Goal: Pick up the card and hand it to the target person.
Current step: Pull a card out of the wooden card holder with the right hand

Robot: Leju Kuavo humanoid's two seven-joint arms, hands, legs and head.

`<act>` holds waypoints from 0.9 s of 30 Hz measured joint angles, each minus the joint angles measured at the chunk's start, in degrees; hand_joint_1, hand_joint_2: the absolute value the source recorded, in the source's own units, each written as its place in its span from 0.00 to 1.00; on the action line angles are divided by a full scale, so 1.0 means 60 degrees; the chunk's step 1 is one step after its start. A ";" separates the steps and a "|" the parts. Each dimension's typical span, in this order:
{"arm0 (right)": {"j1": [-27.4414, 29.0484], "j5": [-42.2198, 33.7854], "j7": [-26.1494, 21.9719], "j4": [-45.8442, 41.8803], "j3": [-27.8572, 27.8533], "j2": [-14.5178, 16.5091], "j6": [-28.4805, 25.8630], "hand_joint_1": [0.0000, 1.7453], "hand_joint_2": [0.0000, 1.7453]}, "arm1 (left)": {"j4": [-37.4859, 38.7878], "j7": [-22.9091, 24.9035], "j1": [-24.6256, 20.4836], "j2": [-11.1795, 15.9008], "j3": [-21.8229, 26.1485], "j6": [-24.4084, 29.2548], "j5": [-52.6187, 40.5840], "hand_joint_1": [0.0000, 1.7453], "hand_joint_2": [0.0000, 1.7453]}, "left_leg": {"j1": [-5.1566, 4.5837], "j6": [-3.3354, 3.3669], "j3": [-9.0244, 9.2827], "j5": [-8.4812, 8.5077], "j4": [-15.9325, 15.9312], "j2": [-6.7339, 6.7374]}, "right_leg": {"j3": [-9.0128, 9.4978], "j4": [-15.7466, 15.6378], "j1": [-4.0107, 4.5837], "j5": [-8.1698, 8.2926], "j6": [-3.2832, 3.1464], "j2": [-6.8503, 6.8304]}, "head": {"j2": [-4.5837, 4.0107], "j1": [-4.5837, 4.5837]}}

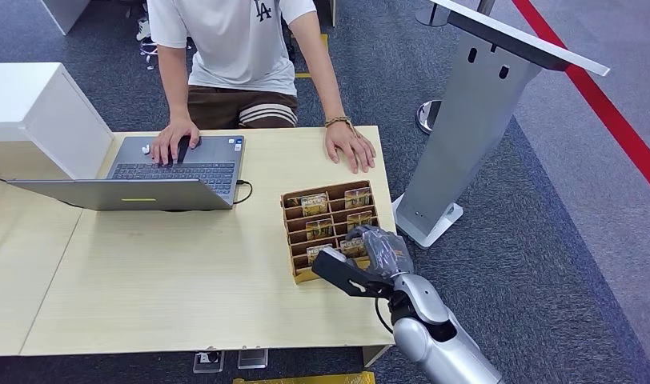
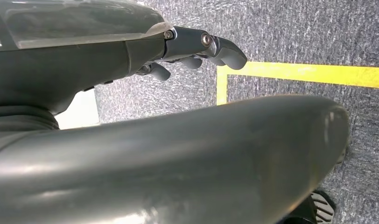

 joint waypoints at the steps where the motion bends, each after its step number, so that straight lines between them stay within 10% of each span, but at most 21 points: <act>1: 0.0000 0.0000 0.0000 0.0000 0.0000 0.0000 0.0000 0.40 1.00 | 0.0000 0.0000 0.0000 0.0000 0.0000 -0.0001 -0.0001 0.00 0.00 | 0.0000 0.0000 0.0000 0.0000 0.0000 0.0000 | 0.0000 0.0000 0.0000 0.0000 0.0000 0.0000 | 0.0000 0.0001; 22: -0.0009 -0.0138 0.0172 -0.0003 0.0035 -0.0059 -0.0025 0.36 1.00 | 0.0000 -0.0004 0.0003 -0.0004 0.0000 -0.0002 0.0005 0.00 0.00 | 0.0000 0.0000 0.0000 0.0000 0.0000 0.0001 | -0.0001 0.0000 0.0000 0.0000 0.0000 0.0001 | 0.0000 0.0001; 24: -0.0009 -0.0169 0.0161 -0.0001 0.0036 -0.0061 -0.0026 0.41 1.00 | 0.0000 -0.0004 0.0004 -0.0004 0.0000 -0.0002 0.0005 0.00 0.00 | 0.0000 0.0000 0.0000 0.0000 0.0000 0.0001 | 0.0000 0.0000 0.0000 0.0000 0.0000 0.0001 | 0.0000 0.0001; 27: -0.0009 -0.0210 0.0148 0.0000 0.0036 -0.0062 -0.0025 0.73 1.00 | 0.0000 -0.0007 0.0004 -0.0004 0.0000 0.0000 0.0005 0.00 0.00 | 0.0000 0.0000 0.0000 0.0001 0.0000 0.0001 | 0.0000 0.0000 0.0000 0.0000 0.0000 0.0001 | 0.0000 0.0002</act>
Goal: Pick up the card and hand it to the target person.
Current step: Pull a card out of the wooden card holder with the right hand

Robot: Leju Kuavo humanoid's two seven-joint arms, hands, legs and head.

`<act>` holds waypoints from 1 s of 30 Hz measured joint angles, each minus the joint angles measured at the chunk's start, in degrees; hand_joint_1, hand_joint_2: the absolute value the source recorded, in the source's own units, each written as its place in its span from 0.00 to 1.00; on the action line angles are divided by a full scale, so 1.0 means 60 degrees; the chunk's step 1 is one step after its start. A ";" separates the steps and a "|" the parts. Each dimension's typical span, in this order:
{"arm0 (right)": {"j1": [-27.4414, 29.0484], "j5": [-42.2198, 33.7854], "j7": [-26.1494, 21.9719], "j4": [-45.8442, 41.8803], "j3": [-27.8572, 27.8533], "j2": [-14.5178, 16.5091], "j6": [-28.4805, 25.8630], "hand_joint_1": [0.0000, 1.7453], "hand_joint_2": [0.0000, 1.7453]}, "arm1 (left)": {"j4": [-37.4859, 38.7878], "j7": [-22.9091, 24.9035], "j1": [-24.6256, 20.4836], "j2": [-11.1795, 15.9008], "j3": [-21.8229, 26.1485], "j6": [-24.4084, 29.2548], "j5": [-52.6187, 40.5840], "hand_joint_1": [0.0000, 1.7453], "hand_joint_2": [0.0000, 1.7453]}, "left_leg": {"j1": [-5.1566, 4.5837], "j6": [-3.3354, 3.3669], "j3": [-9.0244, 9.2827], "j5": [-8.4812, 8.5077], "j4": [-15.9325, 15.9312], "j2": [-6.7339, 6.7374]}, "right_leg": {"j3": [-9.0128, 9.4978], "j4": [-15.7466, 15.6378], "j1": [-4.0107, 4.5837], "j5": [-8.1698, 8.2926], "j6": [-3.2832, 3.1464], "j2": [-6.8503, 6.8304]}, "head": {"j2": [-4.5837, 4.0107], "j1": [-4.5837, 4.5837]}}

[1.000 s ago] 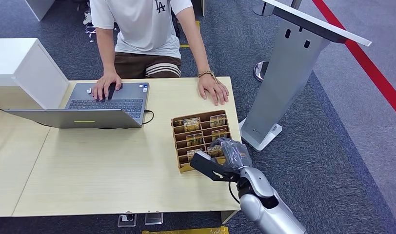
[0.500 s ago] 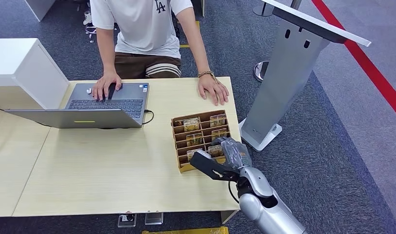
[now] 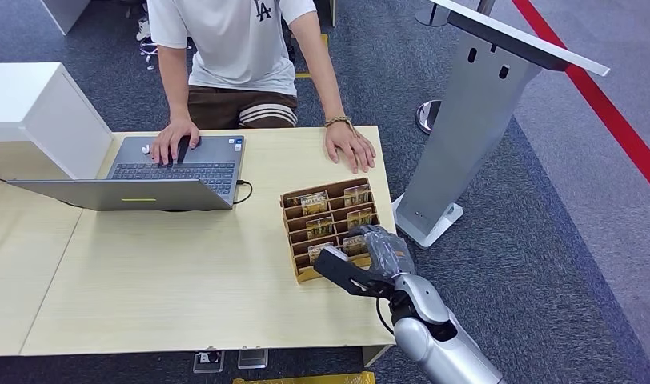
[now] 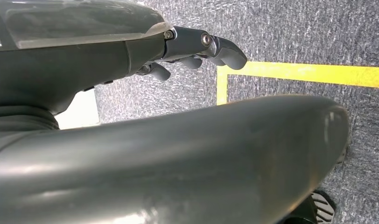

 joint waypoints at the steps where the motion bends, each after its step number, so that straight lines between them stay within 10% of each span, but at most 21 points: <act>1: -0.0001 -0.0013 -0.0002 0.0000 0.0000 0.0000 0.0001 0.83 1.00 | 0.0000 -0.0002 0.0000 0.0000 0.0000 0.0001 0.0000 0.00 0.00 | 0.0000 0.0000 0.0000 0.0000 0.0000 0.0000 | 0.0000 0.0000 0.0000 0.0000 0.0000 0.0000 | 0.0000 0.0001; 9: -0.0025 -0.0028 -0.0017 -0.0003 0.0001 0.0000 0.0000 0.99 1.00 | 0.0000 -0.0007 -0.0001 0.0000 0.0000 0.0005 0.0000 0.00 0.00 | 0.0000 0.0000 -0.0001 0.0000 0.0000 0.0000 | 0.0000 0.0000 0.0000 0.0000 0.0000 0.0000 | 0.0000 -0.0005; 13: -0.0026 -0.0046 -0.0025 -0.0004 0.0016 0.0000 -0.0004 1.00 1.00 | 0.0000 -0.0015 -0.0001 0.0000 0.0000 0.0034 -0.0012 0.00 1.00 | 0.0000 0.0000 0.0001 0.0000 0.0000 0.0000 | 0.0000 0.0000 0.0000 0.0000 0.0000 0.0000 | 0.0000 -0.0003; 30: -0.0020 0.0332 0.0019 -0.0542 -0.0085 -0.0087 -0.0609 1.00 1.00 | 0.0000 -0.0066 0.0002 0.0000 -0.0007 0.0224 -0.0108 0.00 1.00 | 0.0000 0.0000 0.0005 0.0001 0.0000 0.0000 | 0.0003 0.0000 0.0000 0.0000 0.0000 0.0000 | 0.0000 0.0000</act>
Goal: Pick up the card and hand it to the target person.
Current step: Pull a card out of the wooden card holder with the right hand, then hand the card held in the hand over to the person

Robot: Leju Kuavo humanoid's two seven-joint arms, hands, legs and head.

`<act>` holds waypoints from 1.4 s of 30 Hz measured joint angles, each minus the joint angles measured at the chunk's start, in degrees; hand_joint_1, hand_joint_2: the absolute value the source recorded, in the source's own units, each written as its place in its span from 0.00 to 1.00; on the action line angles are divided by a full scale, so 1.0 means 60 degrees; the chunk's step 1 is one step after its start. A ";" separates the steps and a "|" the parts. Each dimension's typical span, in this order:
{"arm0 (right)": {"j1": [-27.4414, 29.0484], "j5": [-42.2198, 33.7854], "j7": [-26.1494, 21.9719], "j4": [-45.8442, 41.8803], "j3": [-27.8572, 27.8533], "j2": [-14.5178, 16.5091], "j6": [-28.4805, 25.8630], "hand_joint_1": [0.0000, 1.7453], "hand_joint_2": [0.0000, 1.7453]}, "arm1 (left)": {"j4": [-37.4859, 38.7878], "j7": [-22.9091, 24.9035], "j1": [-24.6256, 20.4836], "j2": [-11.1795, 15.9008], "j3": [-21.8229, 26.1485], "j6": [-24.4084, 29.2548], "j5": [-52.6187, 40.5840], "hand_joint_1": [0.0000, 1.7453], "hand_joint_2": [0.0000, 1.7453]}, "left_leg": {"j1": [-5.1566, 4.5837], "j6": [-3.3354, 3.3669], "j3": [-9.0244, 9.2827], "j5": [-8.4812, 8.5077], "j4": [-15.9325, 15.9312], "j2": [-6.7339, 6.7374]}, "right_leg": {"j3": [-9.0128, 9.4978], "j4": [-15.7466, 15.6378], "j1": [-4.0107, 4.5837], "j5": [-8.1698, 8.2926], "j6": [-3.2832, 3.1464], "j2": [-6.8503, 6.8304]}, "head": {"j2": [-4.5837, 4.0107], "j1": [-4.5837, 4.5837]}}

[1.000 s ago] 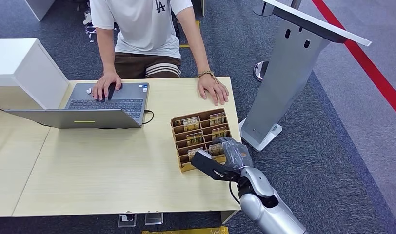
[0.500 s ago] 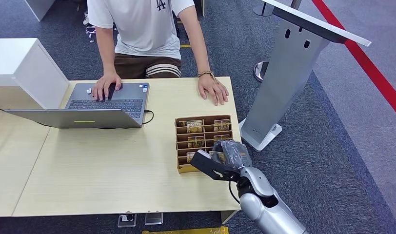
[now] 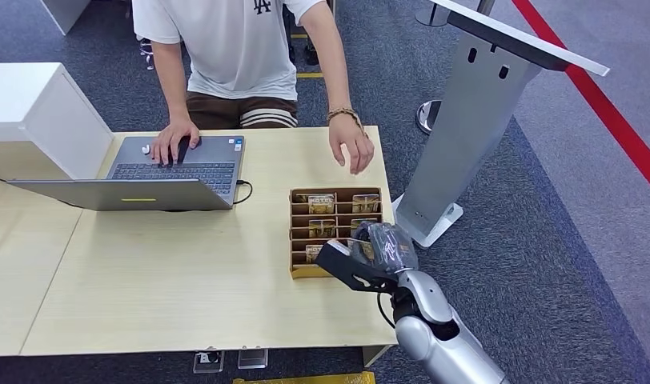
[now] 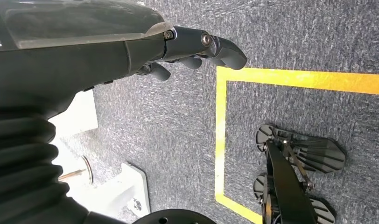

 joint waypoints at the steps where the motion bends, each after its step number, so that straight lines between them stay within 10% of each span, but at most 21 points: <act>1: -0.0001 0.0161 0.0016 -0.0189 -0.0041 -0.0031 -0.0142 1.00 1.00 | 0.0000 0.0000 0.0001 0.0000 0.0000 0.0009 0.0015 0.00 1.00 | 0.0000 0.0000 0.0000 0.0000 0.0000 0.0000 | 0.0000 0.0000 0.0000 0.0000 0.0000 0.0000 | 0.0000 0.0000; 13: -0.0036 0.3290 -0.1028 -0.4234 -0.0525 -0.0270 -0.4348 1.00 1.00 | 0.0000 0.0000 0.0024 0.0004 0.0000 0.0063 0.0062 0.00 1.00 | 0.0000 0.0000 0.0001 -0.0001 0.0001 0.0001 | -0.0002 0.0000 0.0000 0.0000 0.0000 0.0001 | 0.0000 -0.0006; 27: 0.0014 0.2553 -0.1926 -0.5431 -0.0497 -0.0234 -0.4613 1.00 1.00 | 0.0000 0.0000 0.0017 0.0002 0.0000 0.0032 0.0082 0.00 1.00 | 0.0000 0.0001 0.0000 0.0000 0.0001 0.0001 | 0.0000 0.0000 0.0000 0.0000 0.0000 0.0001 | 0.0000 0.0000; 32: 0.0039 0.2369 -0.1950 -0.5447 -0.0489 -0.0233 -0.4609 0.69 1.00 | 0.0000 0.0081 0.0017 0.0000 0.0000 0.0033 0.0071 0.00 1.00 | 0.0000 0.0001 -0.0009 0.0000 0.0001 -0.0001 | -0.0005 0.0000 0.0000 0.0000 0.0000 0.0000 | 0.0000 -0.0001; 36: 0.0038 0.2255 -0.1950 -0.5447 -0.0481 -0.0233 -0.4608 0.00 1.00 | 0.0000 0.0209 0.0016 0.0000 0.0000 0.0043 0.0011 0.00 0.00 | 0.0000 0.0001 -0.0012 0.0000 0.0001 -0.0001 | -0.0007 0.0000 0.0000 0.0000 0.0000 0.0000 | 0.0000 0.0006; 42: 0.0008 0.1719 -0.1651 -0.5445 -0.0445 -0.0278 -0.4597 0.00 1.00 | 0.0000 0.0224 0.0013 0.0000 0.0000 0.0117 0.0104 0.00 0.00 | 0.0000 0.0001 -0.0010 0.0000 0.0001 -0.0001 | -0.0005 0.0000 0.0000 0.0000 0.0000 0.0000 | 0.0000 0.0004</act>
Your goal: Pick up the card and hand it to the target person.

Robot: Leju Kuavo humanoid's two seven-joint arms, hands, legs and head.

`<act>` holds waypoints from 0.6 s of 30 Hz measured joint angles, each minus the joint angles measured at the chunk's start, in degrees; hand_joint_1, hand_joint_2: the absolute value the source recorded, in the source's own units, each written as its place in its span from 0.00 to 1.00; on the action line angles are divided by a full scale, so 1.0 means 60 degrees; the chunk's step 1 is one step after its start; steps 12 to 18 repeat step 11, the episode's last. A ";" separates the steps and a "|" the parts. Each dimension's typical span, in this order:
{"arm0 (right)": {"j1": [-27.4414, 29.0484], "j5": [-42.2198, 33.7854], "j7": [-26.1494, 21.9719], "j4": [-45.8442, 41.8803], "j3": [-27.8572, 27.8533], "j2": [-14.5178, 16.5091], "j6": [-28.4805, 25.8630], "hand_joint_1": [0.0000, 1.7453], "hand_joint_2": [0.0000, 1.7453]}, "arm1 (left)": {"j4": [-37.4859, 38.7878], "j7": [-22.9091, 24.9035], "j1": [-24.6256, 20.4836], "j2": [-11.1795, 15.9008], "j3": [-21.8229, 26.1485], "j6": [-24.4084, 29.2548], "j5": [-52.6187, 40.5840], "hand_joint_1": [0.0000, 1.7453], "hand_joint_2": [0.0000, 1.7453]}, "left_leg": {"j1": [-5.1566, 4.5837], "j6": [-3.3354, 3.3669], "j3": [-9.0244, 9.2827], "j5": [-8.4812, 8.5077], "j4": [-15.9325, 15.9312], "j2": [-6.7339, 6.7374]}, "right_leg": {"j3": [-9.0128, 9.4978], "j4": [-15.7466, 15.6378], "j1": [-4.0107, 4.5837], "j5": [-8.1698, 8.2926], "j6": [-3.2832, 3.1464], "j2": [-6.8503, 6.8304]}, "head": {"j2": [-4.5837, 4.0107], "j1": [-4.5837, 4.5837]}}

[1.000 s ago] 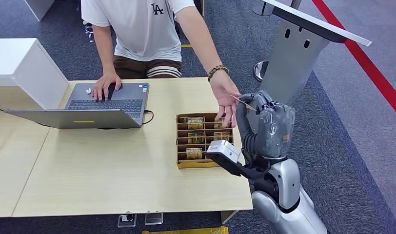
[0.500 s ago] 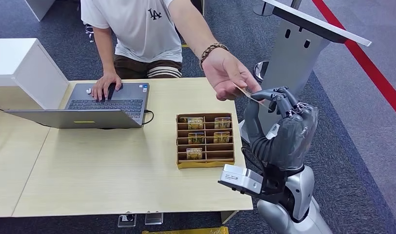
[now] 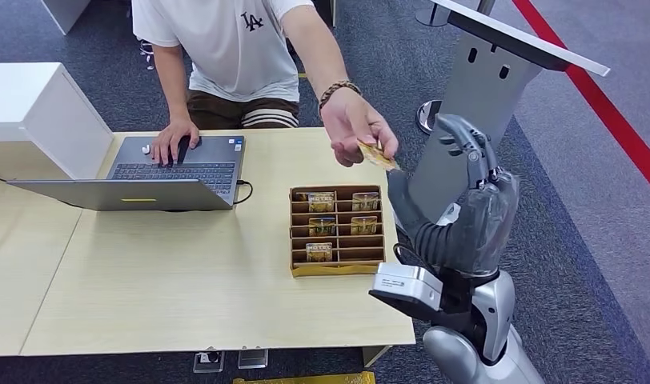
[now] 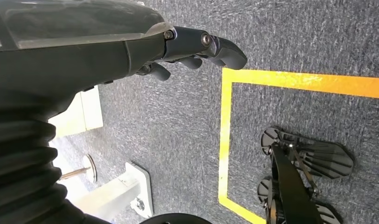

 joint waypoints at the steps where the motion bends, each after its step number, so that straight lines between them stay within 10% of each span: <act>1: -0.0015 -0.0141 0.0064 0.0003 0.0006 -0.0020 0.0009 0.00 1.00 | 0.0000 0.0002 0.0000 0.0000 0.0000 0.0000 0.0000 0.00 0.00 | 0.0000 0.0000 0.0001 0.0000 0.0000 0.0000 | 0.0001 0.0000 0.0000 0.0000 0.0000 0.0000 | 0.0000 -0.0002; 5: -0.0087 -0.1460 0.0236 0.0022 0.0017 -0.0138 0.0313 0.00 1.00 | 0.0000 0.0002 0.0001 0.0000 0.0000 0.0000 0.0006 0.00 0.00 | 0.0000 0.0000 0.0004 0.0000 0.0000 0.0000 | 0.0003 0.0000 0.0000 0.0000 0.0000 0.0000 | 0.0000 -0.0005; 11: -0.0237 -0.7822 0.0281 0.0323 0.0020 -0.0484 0.3752 0.00 1.00 | 0.0000 0.0002 0.0002 0.0000 0.0004 -0.0034 0.0121 0.00 0.00 | 0.0000 0.0000 0.0001 0.0000 0.0000 -0.0001 | 0.0001 0.0000 0.0000 0.0000 0.0000 0.0000 | 0.0000 -0.0002; 18: -0.0237 -0.7822 0.0281 0.0323 0.0020 -0.0484 0.3752 0.00 1.00 | 0.0000 0.0002 0.0002 0.0000 0.0004 -0.0034 0.0121 0.00 0.00 | 0.0000 0.0000 0.0001 0.0000 0.0000 -0.0001 | 0.0001 0.0000 0.0000 0.0000 0.0000 0.0000 | 0.0000 -0.0002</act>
